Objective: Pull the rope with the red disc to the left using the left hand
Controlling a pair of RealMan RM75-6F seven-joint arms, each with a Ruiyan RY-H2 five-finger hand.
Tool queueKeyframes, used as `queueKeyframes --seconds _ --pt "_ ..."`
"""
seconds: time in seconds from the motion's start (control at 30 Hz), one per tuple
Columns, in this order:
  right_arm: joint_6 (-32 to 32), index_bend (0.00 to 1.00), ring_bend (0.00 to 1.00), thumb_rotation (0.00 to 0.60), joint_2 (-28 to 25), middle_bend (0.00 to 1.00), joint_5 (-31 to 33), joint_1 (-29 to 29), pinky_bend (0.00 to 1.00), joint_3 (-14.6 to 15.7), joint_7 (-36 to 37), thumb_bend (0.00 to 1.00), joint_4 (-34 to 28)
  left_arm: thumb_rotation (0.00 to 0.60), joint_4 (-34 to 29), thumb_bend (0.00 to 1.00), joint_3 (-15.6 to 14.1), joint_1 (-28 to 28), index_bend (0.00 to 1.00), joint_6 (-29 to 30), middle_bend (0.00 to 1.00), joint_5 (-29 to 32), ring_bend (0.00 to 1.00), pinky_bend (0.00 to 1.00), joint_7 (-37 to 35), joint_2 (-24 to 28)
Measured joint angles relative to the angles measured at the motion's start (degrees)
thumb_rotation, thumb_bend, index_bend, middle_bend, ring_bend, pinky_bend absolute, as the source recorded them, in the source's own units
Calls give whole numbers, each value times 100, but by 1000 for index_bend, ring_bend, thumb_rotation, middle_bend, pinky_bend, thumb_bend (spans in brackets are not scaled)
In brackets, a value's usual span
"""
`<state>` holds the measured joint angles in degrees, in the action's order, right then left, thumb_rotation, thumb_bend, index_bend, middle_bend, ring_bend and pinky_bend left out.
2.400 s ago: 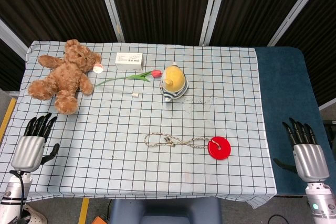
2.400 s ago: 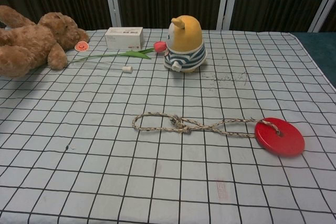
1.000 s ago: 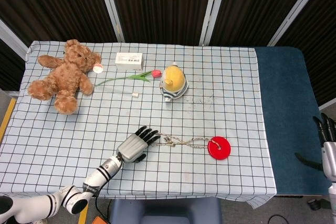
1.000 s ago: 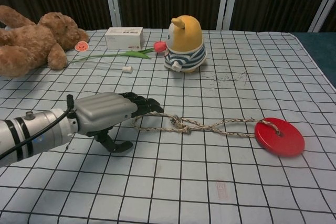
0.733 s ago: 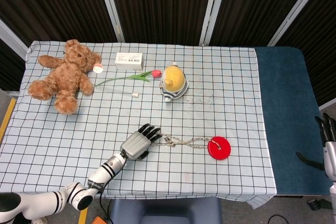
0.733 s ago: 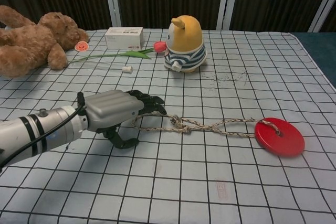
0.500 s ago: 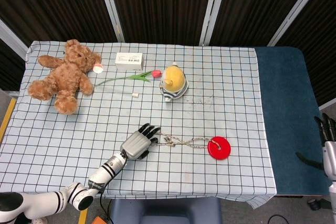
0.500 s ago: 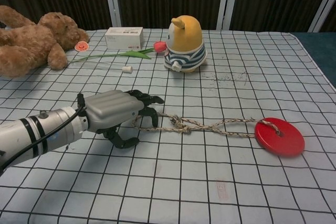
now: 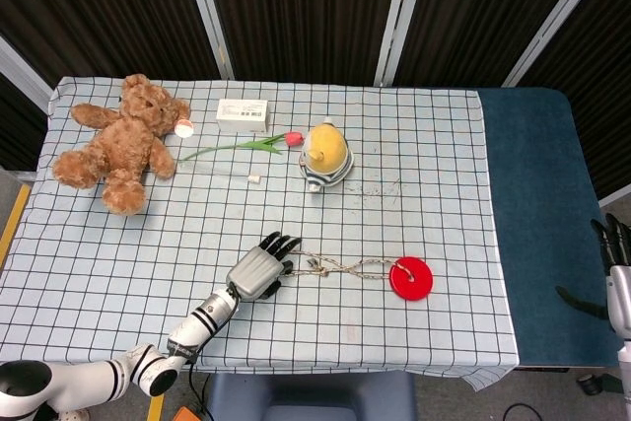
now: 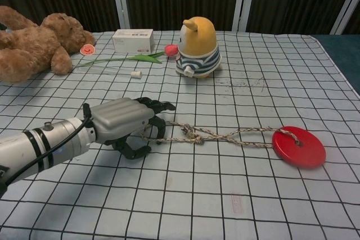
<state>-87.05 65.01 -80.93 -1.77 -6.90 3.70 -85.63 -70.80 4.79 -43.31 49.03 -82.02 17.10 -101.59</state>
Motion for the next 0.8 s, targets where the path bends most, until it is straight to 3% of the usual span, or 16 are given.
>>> queueKeyframes --seconds 0.27,0.57,0.8 --pt "87 0 0 600 8 0 50 -28 0 -17 -3 29 26 600 174 725 23 19 822 389 100 -138 0 141 -246 -166" --pt "101 0 0 600 -5 0 61 -39 0 -32 -46 29 -24 600 178 740 35 116 853 702 129 -159 0 148 -280 -26" --pt "38 0 0 600 -68 0 -19 -47 0 -35 -149 29 -168 600 -247 754 42 607 859 1334 141 -28 0 163 -145 973"
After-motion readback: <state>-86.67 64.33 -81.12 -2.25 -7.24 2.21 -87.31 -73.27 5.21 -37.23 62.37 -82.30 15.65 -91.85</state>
